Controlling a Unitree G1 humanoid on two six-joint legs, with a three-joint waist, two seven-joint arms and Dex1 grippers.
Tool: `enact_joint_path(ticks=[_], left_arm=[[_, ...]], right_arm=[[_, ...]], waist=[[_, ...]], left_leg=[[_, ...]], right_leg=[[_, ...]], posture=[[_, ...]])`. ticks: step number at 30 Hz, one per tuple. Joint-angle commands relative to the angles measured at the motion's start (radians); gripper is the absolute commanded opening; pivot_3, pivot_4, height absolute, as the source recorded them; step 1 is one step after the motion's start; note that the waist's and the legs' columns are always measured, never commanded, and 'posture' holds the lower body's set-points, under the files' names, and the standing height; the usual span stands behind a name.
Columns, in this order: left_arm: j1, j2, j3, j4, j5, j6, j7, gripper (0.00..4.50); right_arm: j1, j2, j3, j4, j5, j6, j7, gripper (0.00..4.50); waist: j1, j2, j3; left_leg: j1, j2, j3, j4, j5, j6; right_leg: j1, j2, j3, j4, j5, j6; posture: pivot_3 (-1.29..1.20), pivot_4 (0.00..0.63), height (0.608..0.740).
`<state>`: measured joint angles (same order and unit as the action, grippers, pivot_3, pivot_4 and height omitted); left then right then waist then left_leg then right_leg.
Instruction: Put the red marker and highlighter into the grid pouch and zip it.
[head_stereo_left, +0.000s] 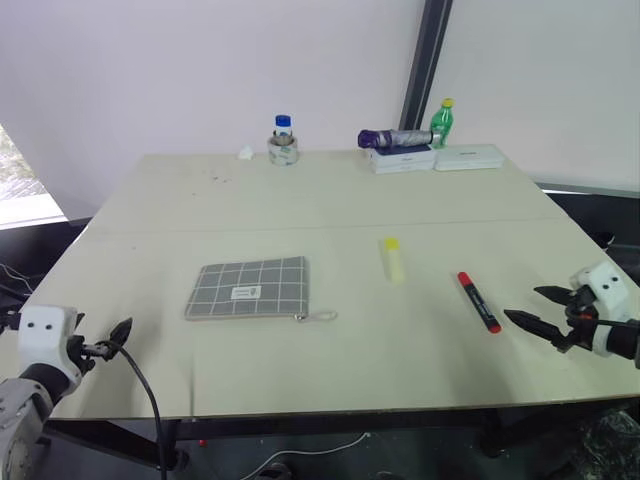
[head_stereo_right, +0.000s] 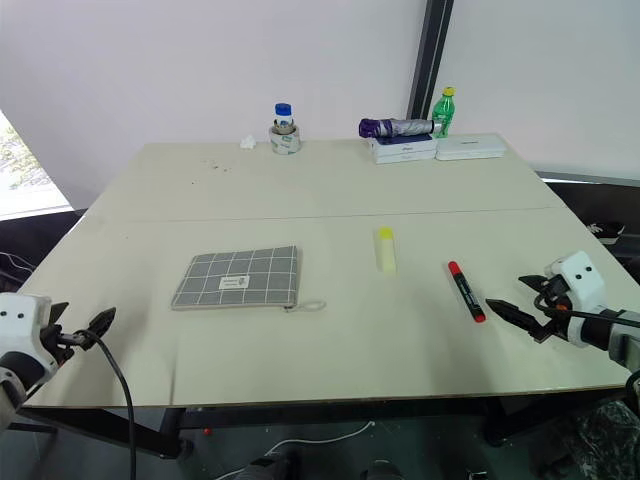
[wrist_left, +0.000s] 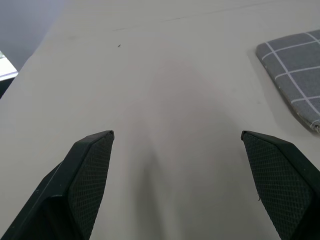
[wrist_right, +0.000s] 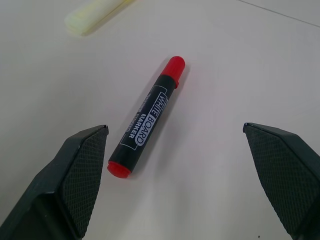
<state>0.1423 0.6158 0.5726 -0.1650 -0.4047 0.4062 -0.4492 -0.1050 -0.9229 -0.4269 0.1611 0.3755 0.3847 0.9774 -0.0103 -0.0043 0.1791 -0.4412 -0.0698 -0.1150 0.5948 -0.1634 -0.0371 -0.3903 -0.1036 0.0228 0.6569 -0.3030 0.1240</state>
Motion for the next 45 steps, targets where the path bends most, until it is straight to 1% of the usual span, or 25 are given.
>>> enact_joint_path(ticks=[1, 7, 10, 14, 16, 17, 21, 22, 23, 24, 25, 28, 31, 34, 39, 42, 45], left_arm=[[-0.011, 0.015, 0.029, -0.023, 0.000, -0.012, 0.007, 4.31], [-0.026, 0.009, 0.019, -0.022, -0.004, -0.016, 0.001, 4.31], [-0.031, 0.009, -0.006, -0.020, 0.024, -0.032, 0.003, 4.31], [-0.026, 0.014, -0.049, -0.019, 0.075, -0.095, -0.013, 4.31], [-0.027, 0.019, -0.072, -0.013, 0.104, -0.132, -0.020, 4.50], [-0.029, 0.024, -0.085, -0.009, 0.120, -0.147, -0.024, 4.50], [-0.045, 0.040, -0.128, 0.022, 0.167, -0.196, -0.045, 4.50], [-0.051, 0.050, -0.140, 0.033, 0.182, -0.213, -0.054, 4.50], [-0.058, 0.058, -0.149, 0.044, 0.196, -0.227, -0.060, 4.50], [-0.065, 0.067, -0.159, 0.056, 0.211, -0.242, -0.064, 4.50], [-0.071, 0.077, -0.167, 0.069, 0.224, -0.259, -0.067, 4.50], [-0.094, 0.110, -0.187, 0.124, 0.279, -0.319, -0.069, 4.50], [-0.125, 0.160, -0.216, 0.213, 0.348, -0.396, -0.066, 4.50], [-0.149, 0.197, -0.242, 0.296, 0.404, -0.466, -0.059, 4.50], [-0.194, 0.236, -0.300, 0.402, 0.487, -0.586, -0.045, 4.50], [-0.234, 0.240, -0.340, 0.461, 0.512, -0.648, -0.056, 4.50], [-0.280, 0.245, -0.403, 0.522, 0.539, -0.714, -0.088, 4.50]], right_arm=[[-0.016, -0.006, -0.009, -0.019, 0.007, -0.023, -0.004, 4.50], [-0.035, 0.003, 0.001, -0.049, 0.013, -0.029, -0.029, 4.50], [-0.062, 0.015, 0.021, -0.104, 0.029, -0.015, -0.043, 4.50], [-0.131, 0.060, 0.073, -0.206, 0.073, 0.044, -0.062, 4.50], [-0.166, 0.089, 0.114, -0.256, 0.094, 0.075, -0.070, 3.99], [-0.183, 0.105, 0.140, -0.286, 0.101, 0.090, -0.074, 3.72], [-0.255, 0.172, 0.229, -0.366, 0.099, 0.146, -0.136, 1.67], [-0.279, 0.200, 0.264, -0.386, 0.087, 0.166, -0.168, 1.02], [-0.299, 0.222, 0.298, -0.402, 0.072, 0.179, -0.192, 0.66], [-0.315, 0.243, 0.335, -0.415, 0.050, 0.187, -0.215, 0.11], [-0.328, 0.263, 0.368, -0.423, 0.031, 0.194, -0.236, 0.05], [-0.373, 0.339, 0.451, -0.419, -0.022, 0.222, -0.316, 0.05], [-0.436, 0.446, 0.552, -0.366, -0.108, 0.242, -0.414, 0.05], [-0.479, 0.526, 0.617, -0.300, -0.166, 0.238, -0.465, 0.05], [-0.528, 0.617, 0.693, -0.181, -0.250, 0.211, -0.512, 0.05], [-0.569, 0.667, 0.703, -0.078, -0.287, 0.201, -0.544, 0.05], [-0.628, 0.716, 0.700, 0.070, -0.327, 0.167, -0.582, 0.05]], waist=[[0.000, 0.000, 0.000], [0.000, 0.000, 0.000], [-0.001, 0.000, 0.000], [-0.003, 0.000, 0.000], [-0.002, 0.000, 0.000], [-0.001, 0.000, 0.000], [0.001, 0.000, 0.000], [0.001, 0.000, 0.000], [0.000, 0.000, 0.000], [-0.001, 0.000, 0.000], [-0.001, 0.000, 0.000], [-0.002, 0.000, 0.000], [-0.004, 0.000, 0.000], [-0.006, 0.000, 0.000], [-0.004, 0.000, 0.000], [-0.006, 0.000, 0.000], [-0.008, 0.000, 0.000]], left_leg=[[0.000, 0.000, 0.000, 0.000, 0.000, 0.000], [0.000, 0.000, 0.000, 0.000, 0.000, 0.000], [0.000, 0.000, 0.000, 0.000, 0.000, 0.000], [0.000, 0.000, 0.000, 0.000, 0.000, 0.000], [0.000, 0.000, 0.000, 0.000, 0.000, 0.000], [0.000, 0.000, 0.000, 0.000, 0.000, 0.000], [-0.001, 0.000, 0.000, 0.000, 0.000, 0.000], [-0.001, 0.000, -0.001, 0.000, 0.000, 0.000], [-0.001, 0.000, -0.001, 0.000, 0.000, 0.000], [-0.001, 0.000, -0.001, 0.000, 0.000, 0.000], [-0.001, 0.000, -0.001, 0.000, 0.000, 0.000], [-0.001, 0.000, -0.001, -0.001, 0.000, 0.000], [-0.001, 0.000, -0.001, -0.002, 0.000, 0.000], [-0.001, 0.000, -0.001, -0.003, 0.000, 0.000], [-0.001, -0.001, -0.001, -0.003, 0.000, 0.000], [0.000, -0.001, -0.001, -0.003, 0.000, 0.000], [0.000, -0.001, -0.001, -0.003, 0.001, -0.001]], right_leg=[[0.000, 0.000, 0.000, 0.000, 0.000, 0.000], [0.000, 0.000, 0.000, 0.000, 0.000, 0.000], [0.000, 0.000, 0.000, 0.000, 0.000, 0.000], [0.000, 0.000, 0.000, 0.000, 0.000, 0.000], [0.000, 0.000, 0.000, 0.000, 0.000, 0.000], [0.000, 0.000, 0.000, 0.000, 0.000, 0.000], [0.000, 0.000, 0.000, -0.001, 0.000, 0.000], [0.000, 0.000, 0.000, -0.001, 0.000, 0.000], [-0.001, 0.000, 0.000, -0.001, 0.000, 0.000], [-0.001, 0.000, 0.000, -0.001, 0.000, 0.000], [-0.001, 0.000, 0.000, -0.001, 0.000, 0.000], [-0.002, 0.000, 0.000, -0.001, 0.001, 0.000], [-0.003, 0.001, 0.000, -0.001, 0.001, 0.000], [-0.003, 0.001, 0.000, 0.000, 0.003, 0.002], [-0.007, 0.001, 0.000, 0.000, 0.003, 0.003], [-0.007, 0.001, 0.000, 0.000, 0.004, 0.004], [-0.007, 0.001, 0.000, 0.004, 0.004, 0.004]], posture=[[0.00, 0.150, 0.740], [0.00, 0.150, 0.740], [0.00, 0.150, 0.740], [0.00, 0.150, 0.740], [0.00, 0.150, 0.740], [0.00, 0.150, 0.740], [0.00, 0.150, 0.740], [0.00, 0.150, 0.740], [0.00, 0.150, 0.740], [0.00, 0.150, 0.740], [0.00, 0.150, 0.740], [0.00, 0.150, 0.740], [0.00, 0.150, 0.740], [0.00, 0.150, 0.740], [0.00, 0.150, 0.740], [0.00, 0.150, 0.740], [0.00, 0.150, 0.740]])
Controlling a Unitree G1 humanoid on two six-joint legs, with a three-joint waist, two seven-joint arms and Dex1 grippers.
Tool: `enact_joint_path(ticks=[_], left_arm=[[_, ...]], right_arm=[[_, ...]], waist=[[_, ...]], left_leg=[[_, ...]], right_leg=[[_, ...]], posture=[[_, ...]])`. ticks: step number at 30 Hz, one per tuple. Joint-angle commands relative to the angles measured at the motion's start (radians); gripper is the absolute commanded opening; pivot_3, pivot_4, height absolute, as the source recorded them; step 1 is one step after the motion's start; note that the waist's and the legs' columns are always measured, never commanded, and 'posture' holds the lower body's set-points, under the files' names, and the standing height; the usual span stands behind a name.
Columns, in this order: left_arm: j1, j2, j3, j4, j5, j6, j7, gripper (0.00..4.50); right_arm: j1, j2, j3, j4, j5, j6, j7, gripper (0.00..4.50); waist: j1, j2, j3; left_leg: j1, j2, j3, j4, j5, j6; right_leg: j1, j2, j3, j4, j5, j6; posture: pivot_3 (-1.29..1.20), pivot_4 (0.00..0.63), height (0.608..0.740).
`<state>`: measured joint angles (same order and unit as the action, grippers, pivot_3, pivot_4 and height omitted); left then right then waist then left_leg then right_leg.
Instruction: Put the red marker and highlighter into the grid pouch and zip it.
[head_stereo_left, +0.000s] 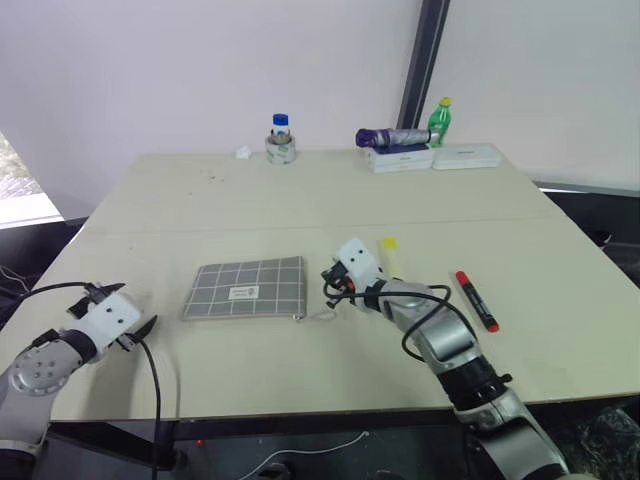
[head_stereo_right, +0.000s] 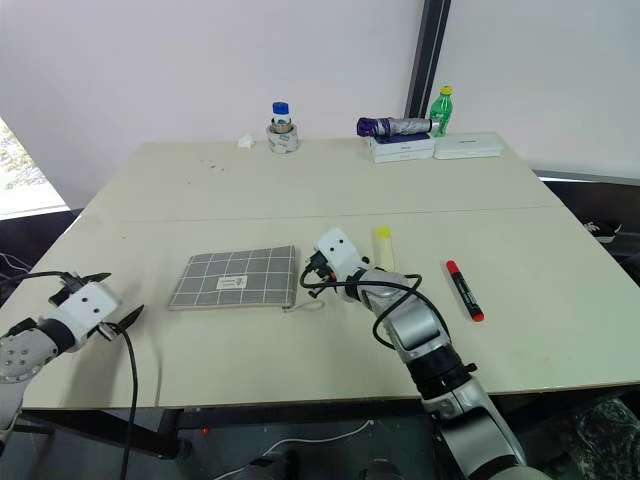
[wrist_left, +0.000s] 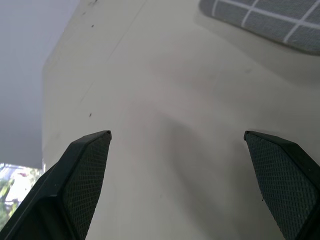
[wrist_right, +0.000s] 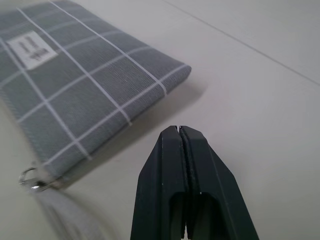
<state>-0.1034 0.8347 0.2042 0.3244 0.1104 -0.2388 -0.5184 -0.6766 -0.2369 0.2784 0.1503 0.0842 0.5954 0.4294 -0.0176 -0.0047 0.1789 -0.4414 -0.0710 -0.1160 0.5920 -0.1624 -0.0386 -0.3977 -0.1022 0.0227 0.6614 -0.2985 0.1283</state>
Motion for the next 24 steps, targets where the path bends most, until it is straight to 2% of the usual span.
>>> enact_joint_path(ticks=[1, 12, 19, 24], left_arm=[[-0.045, 0.029, -0.049, 0.049, 0.031, -0.087, -0.026, 4.50], [-0.181, 0.020, -0.181, 0.191, 0.045, -0.212, -0.144, 4.50], [-0.210, 0.009, -0.219, 0.211, 0.029, -0.267, -0.205, 4.50], [-0.209, -0.016, -0.238, 0.152, -0.004, -0.270, -0.254, 4.50]], right_arm=[[-0.070, 0.041, -0.009, 0.117, -0.043, -0.057, -0.039, 0.05], [-0.237, 0.138, -0.006, 0.457, -0.104, -0.239, 0.007, 0.05], [-0.285, 0.155, -0.007, 0.538, -0.130, -0.326, 0.060, 0.05], [-0.287, 0.151, -0.014, 0.559, -0.147, -0.351, 0.080, 0.05]], waist=[[0.000, 0.000, 0.000], [-0.003, 0.000, 0.000], [-0.003, 0.001, 0.000], [-0.002, 0.001, 0.000]], left_leg=[[0.000, 0.000, 0.000, 0.000, 0.000, -0.001], [0.002, -0.001, 0.000, 0.000, 0.001, -0.001], [0.003, -0.001, 0.000, 0.000, 0.001, -0.001], [0.003, -0.001, 0.000, 0.000, 0.001, -0.001]], right_leg=[[0.000, 0.000, 0.000, 0.002, 0.000, 0.000], [0.000, 0.002, 0.000, 0.004, 0.000, 0.000], [0.000, 0.003, 0.000, 0.004, 0.000, 0.000], [0.000, 0.003, 0.001, 0.004, 0.000, 0.000]], posture=[[0.00, 0.150, 0.740], [0.00, 0.150, 0.740], [0.00, 0.150, 0.740], [0.00, 0.150, 0.740]])
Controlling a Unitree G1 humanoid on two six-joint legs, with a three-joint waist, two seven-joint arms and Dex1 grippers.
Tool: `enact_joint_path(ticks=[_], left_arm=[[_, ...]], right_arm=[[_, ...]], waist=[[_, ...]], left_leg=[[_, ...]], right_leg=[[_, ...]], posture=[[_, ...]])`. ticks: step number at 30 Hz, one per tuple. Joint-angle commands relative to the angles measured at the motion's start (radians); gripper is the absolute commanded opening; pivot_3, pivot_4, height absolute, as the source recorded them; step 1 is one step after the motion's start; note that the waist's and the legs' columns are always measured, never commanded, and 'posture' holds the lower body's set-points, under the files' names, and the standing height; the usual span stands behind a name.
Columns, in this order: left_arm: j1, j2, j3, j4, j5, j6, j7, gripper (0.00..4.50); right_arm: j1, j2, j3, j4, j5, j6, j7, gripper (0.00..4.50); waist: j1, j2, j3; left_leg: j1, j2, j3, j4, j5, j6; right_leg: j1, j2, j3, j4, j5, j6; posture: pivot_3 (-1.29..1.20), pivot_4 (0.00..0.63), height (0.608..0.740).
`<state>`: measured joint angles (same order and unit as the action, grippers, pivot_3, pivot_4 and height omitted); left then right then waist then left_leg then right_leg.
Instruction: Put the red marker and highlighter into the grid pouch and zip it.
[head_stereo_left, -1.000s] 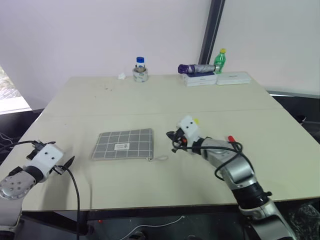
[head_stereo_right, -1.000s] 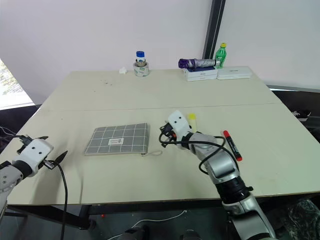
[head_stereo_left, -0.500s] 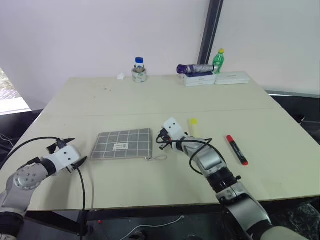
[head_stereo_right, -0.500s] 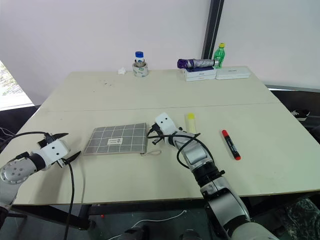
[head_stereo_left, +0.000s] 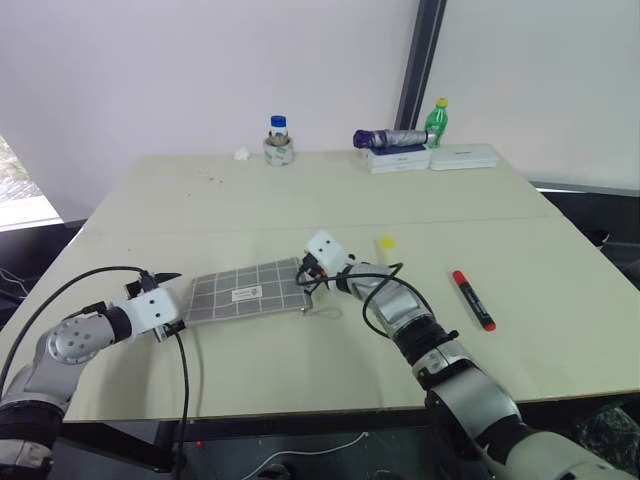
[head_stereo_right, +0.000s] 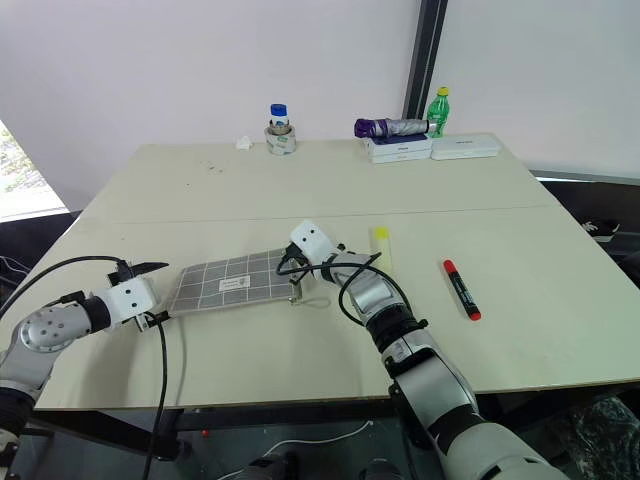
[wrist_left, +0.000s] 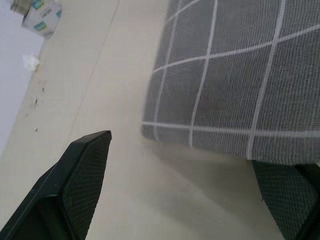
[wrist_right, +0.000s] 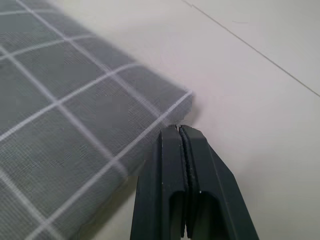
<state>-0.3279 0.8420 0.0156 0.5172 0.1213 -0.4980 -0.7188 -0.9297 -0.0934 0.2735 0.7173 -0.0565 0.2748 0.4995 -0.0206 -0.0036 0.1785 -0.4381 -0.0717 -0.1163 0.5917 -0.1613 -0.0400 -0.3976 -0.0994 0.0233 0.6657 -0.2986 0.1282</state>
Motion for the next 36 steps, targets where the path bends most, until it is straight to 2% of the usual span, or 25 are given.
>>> enact_joint_path(ticks=[1, 24, 27, 34, 36], left_arm=[[0.018, -0.026, -0.050, -0.054, -0.020, -0.006, -0.060, 4.50], [0.087, -0.037, -0.034, -0.186, -0.097, 0.058, -0.129, 4.50], [0.100, -0.044, -0.029, -0.204, -0.130, 0.053, -0.145, 3.63], [0.130, -0.051, -0.016, -0.232, -0.159, 0.054, -0.162, 0.06], [0.137, -0.055, -0.009, -0.242, -0.169, 0.056, -0.159, 0.02]], right_arm=[[-0.031, 0.007, -0.011, -0.009, -0.008, -0.030, 0.012, 0.05], [-0.015, 0.010, -0.017, 0.009, -0.043, -0.026, -0.015, 0.05], [-0.009, 0.011, -0.010, 0.002, -0.047, -0.023, -0.007, 0.00], [0.000, 0.014, -0.008, -0.001, -0.054, -0.022, 0.000, 0.00], [0.003, 0.015, -0.007, -0.003, -0.056, -0.021, 0.002, 0.00]], waist=[[0.001, 0.000, 0.000], [-0.013, 0.000, 0.000], [-0.020, 0.000, 0.000], [-0.025, 0.000, 0.000], [-0.025, 0.000, 0.000]], left_leg=[[0.000, 0.000, 0.000, 0.000, 0.000, 0.000], [0.000, 0.000, 0.000, 0.000, 0.000, 0.000], [0.000, 0.000, 0.000, 0.000, 0.000, 0.000], [0.000, 0.001, 0.000, -0.001, 0.000, 0.000], [0.000, 0.001, 0.000, -0.001, 0.000, 0.000]], right_leg=[[0.000, 0.000, 0.000, 0.000, 0.000, 0.000], [0.001, 0.001, 0.001, 0.000, 0.000, 0.000], [0.001, 0.001, 0.001, 0.000, 0.000, 0.000], [0.002, 0.002, 0.001, 0.001, 0.000, 0.000], [0.002, 0.002, 0.001, 0.001, 0.000, 0.000]], posture=[[0.00, 0.150, 0.740], [0.00, 0.150, 0.740], [0.00, 0.150, 0.740], [0.00, 0.150, 0.740], [0.00, 0.150, 0.740]])
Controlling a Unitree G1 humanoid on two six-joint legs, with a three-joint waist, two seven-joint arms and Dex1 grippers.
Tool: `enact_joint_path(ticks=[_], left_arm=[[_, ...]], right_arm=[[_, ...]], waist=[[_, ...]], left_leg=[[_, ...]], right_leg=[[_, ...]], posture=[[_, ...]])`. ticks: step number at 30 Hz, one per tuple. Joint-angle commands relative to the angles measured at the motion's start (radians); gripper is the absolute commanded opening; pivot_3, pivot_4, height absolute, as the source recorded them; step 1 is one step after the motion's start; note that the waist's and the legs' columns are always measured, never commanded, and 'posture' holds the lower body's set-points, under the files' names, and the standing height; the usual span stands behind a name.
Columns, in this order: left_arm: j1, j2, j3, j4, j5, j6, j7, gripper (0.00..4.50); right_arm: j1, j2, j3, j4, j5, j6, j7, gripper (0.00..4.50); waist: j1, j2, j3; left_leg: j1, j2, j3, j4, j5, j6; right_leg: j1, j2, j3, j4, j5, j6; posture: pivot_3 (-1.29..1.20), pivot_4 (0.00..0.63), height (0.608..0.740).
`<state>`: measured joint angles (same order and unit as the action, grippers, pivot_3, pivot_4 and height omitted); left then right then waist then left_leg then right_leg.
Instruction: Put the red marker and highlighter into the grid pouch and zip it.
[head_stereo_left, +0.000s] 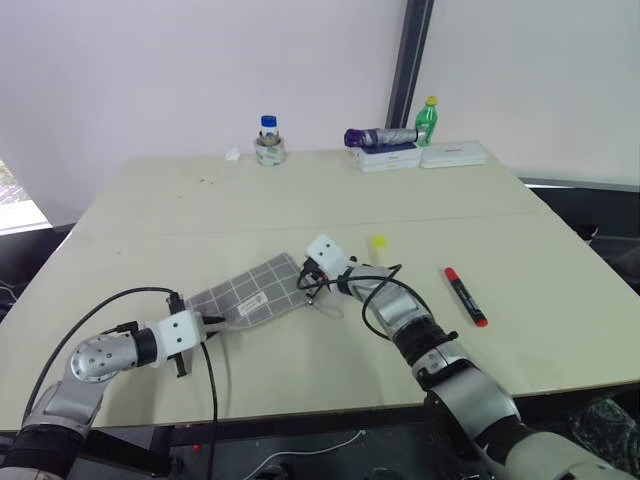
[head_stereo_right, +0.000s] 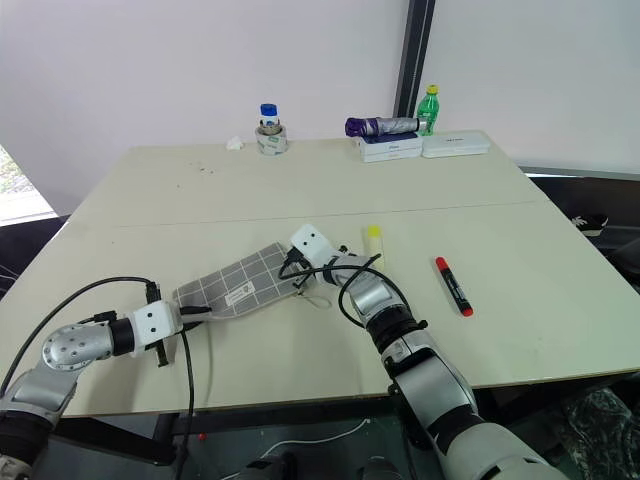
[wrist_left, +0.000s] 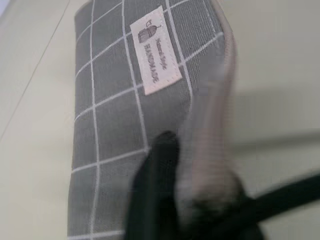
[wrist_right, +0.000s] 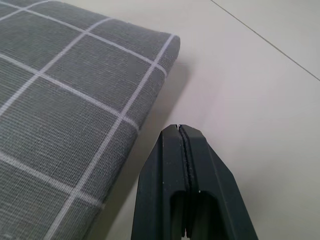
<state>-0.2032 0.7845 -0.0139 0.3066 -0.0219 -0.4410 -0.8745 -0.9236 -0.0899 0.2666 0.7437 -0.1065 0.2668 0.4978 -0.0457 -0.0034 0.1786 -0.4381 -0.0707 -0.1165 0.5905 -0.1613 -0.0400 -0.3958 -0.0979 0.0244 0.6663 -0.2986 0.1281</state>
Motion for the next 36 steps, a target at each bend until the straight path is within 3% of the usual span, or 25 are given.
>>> enact_joint_path(ticks=[1, 8, 15, 18, 23, 29, 36], left_arm=[[0.015, -0.001, 0.025, -0.039, -0.036, 0.007, 0.000, 0.02], [0.029, -0.062, 0.102, -0.163, -0.167, 0.216, 0.072, 0.02], [0.026, -0.188, 0.156, -0.452, -0.356, 0.563, 0.210, 0.02], [0.030, -0.246, 0.143, -0.520, -0.378, 0.640, 0.266, 0.00], [0.034, -0.297, 0.116, -0.567, -0.370, 0.689, 0.293, 0.00], [0.029, -0.320, 0.082, -0.572, -0.352, 0.693, 0.282, 0.00], [0.028, -0.319, 0.068, -0.572, -0.355, 0.693, 0.270, 0.00]], right_arm=[[-0.003, 0.011, -0.001, -0.030, -0.007, -0.013, 0.004, 0.00], [-0.036, -0.025, -0.065, -0.065, 0.008, -0.031, -0.049, 0.00], [0.007, -0.165, -0.170, -0.346, 0.066, 0.062, -0.010, 0.00], [0.097, -0.250, -0.177, -0.542, 0.125, 0.155, 0.110, 0.92], [0.201, -0.328, -0.182, -0.760, 0.188, 0.255, 0.196, 3.44], [0.232, -0.342, -0.180, -0.838, 0.217, 0.318, 0.202, 3.44], [0.177, -0.278, -0.190, -0.749, 0.214, 0.330, 0.111, 3.44]], waist=[[0.000, 0.000, 0.000], [0.003, 0.000, 0.000], [0.003, 0.000, 0.000], [0.003, 0.000, 0.000], [0.001, 0.000, 0.000], [0.005, 0.000, 0.000], [0.008, 0.000, 0.000]], left_leg=[[0.000, 0.000, 0.000, 0.000, 0.000, 0.000], [0.000, 0.000, 0.000, 0.000, 0.000, 0.000], [-0.001, 0.001, -0.001, 0.001, 0.000, 0.000], [-0.001, 0.000, -0.001, 0.001, 0.000, 0.000], [-0.001, 0.000, 0.000, 0.001, 0.000, 0.000], [-0.001, 0.000, 0.000, 0.002, 0.000, 0.000], [-0.001, 0.000, 0.000, 0.003, 0.000, 0.000]], right_leg=[[0.000, 0.000, 0.000, 0.000, 0.000, 0.000], [0.000, 0.000, 0.000, 0.000, 0.000, 0.000], [0.000, 0.000, 0.000, 0.000, 0.000, 0.000], [0.000, 0.000, 0.000, 0.000, 0.000, 0.000], [0.001, 0.000, 0.000, 0.000, 0.000, 0.000], [0.001, 0.000, 0.000, -0.001, 0.000, 0.000], [0.002, 0.000, 0.000, -0.001, 0.000, 0.000]], posture=[[0.00, 0.150, 0.740], [0.00, 0.150, 0.740], [0.00, 0.150, 0.740], [0.00, 0.150, 0.740], [0.00, 0.150, 0.740], [0.00, 0.150, 0.740], [0.00, 0.150, 0.740]])
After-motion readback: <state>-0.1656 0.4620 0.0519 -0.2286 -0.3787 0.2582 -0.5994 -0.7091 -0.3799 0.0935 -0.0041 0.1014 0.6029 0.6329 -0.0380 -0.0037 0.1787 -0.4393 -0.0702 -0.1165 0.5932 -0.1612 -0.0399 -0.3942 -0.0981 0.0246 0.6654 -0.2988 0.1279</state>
